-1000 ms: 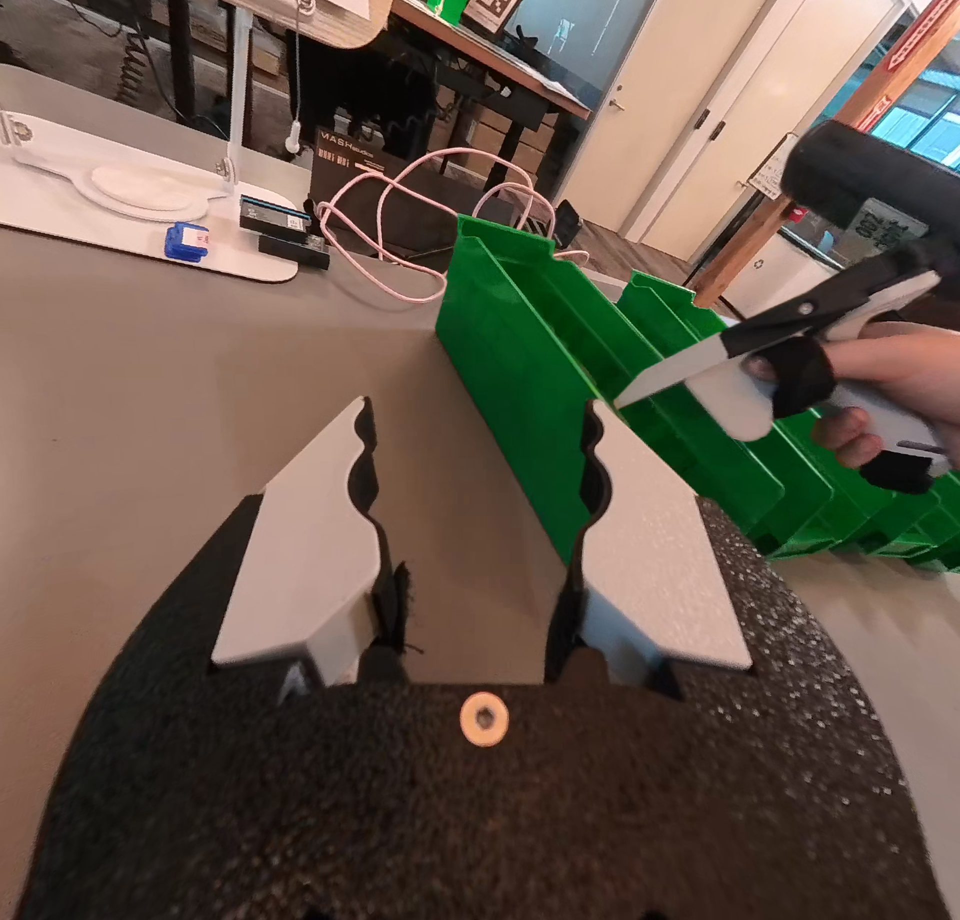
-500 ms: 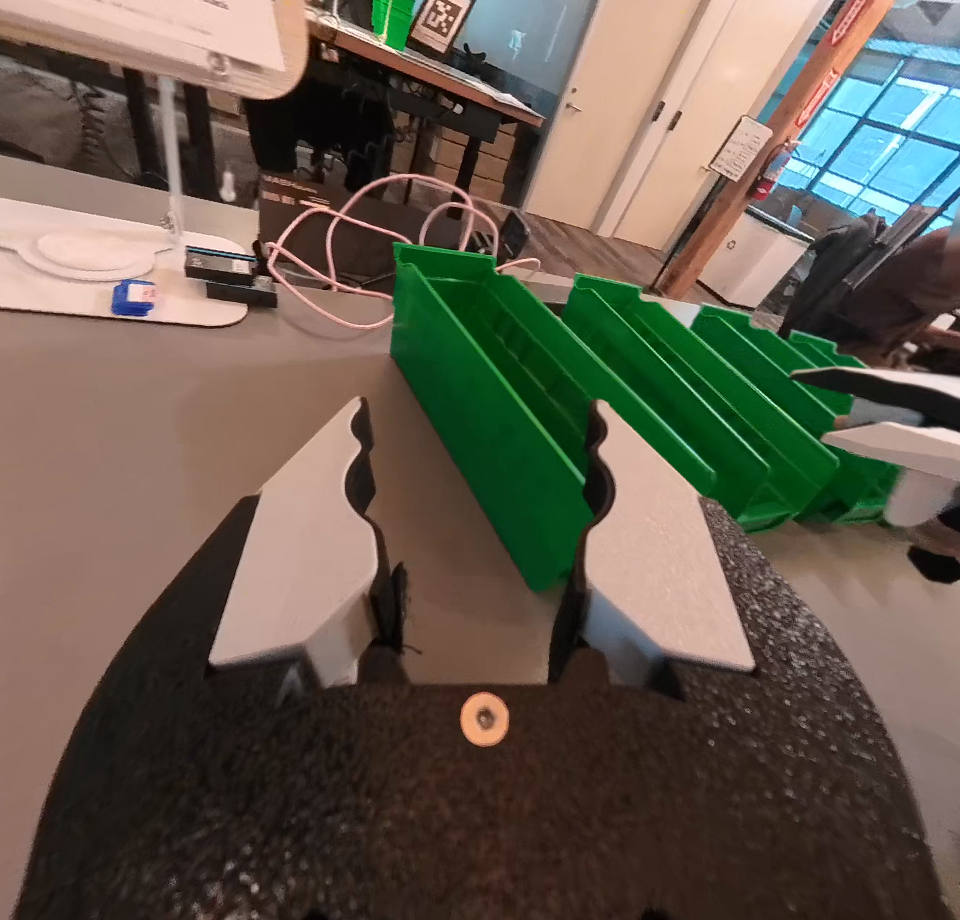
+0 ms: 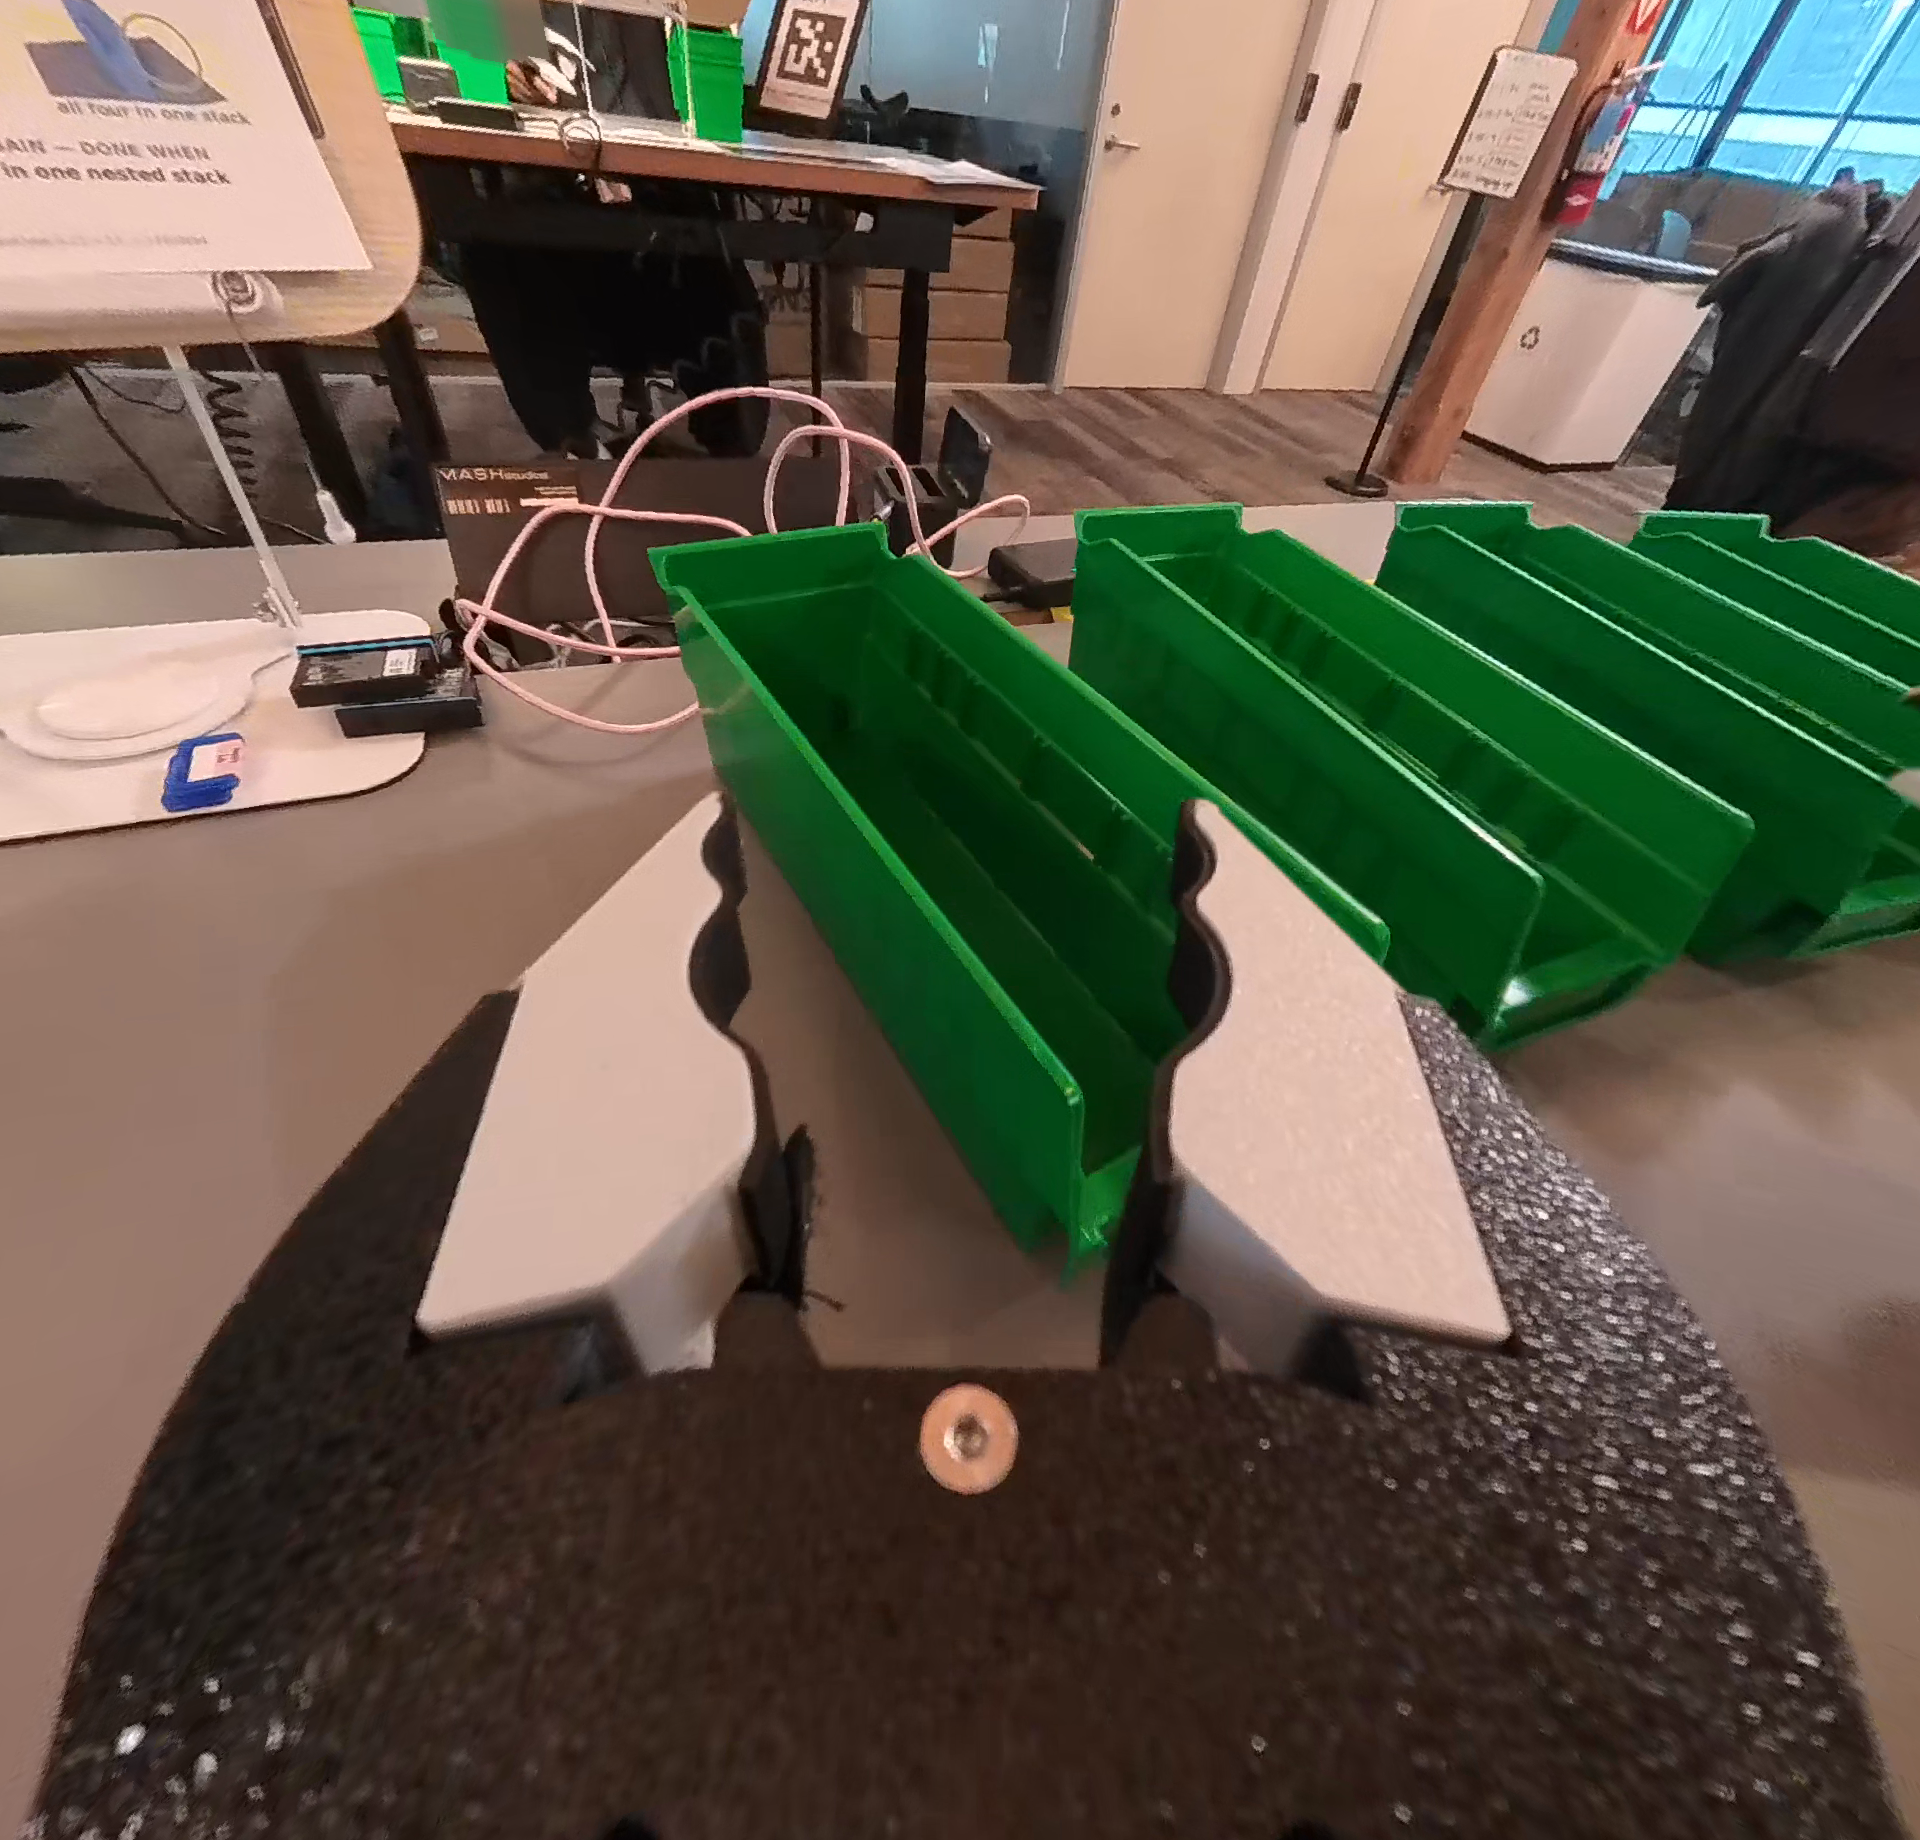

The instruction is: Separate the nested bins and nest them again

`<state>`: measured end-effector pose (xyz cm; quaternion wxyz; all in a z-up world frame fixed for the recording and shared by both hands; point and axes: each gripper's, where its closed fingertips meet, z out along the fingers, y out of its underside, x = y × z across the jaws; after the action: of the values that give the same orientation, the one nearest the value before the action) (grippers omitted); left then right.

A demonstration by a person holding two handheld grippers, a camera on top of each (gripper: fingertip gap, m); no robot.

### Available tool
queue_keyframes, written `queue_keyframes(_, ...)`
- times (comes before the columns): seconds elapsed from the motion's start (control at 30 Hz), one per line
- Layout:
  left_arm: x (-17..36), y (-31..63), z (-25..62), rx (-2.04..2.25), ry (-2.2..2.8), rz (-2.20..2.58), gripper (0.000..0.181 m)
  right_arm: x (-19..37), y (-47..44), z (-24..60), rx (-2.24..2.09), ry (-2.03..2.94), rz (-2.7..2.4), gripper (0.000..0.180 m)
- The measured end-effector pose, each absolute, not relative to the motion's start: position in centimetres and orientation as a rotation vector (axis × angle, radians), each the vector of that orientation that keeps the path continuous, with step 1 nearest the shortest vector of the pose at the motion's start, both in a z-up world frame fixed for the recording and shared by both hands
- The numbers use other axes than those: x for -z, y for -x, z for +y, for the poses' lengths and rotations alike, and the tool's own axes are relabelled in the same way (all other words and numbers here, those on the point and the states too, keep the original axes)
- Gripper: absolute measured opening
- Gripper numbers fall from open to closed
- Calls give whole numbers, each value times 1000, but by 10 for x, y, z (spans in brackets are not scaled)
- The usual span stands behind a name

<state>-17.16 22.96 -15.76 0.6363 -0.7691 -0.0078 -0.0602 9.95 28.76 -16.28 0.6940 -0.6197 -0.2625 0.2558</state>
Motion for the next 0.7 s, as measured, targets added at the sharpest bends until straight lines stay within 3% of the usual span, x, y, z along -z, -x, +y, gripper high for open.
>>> queue_keyframes(0.33, 150, 185, 230, 136, 1733, -51, 80, 227, -78, 318, -422, 1716, -605, 55)
queue_keyframes(0.7, 139, 182, 226, 175, 1715, -43, 80, 258, -67, 334, -461, 1900, -566, 51)
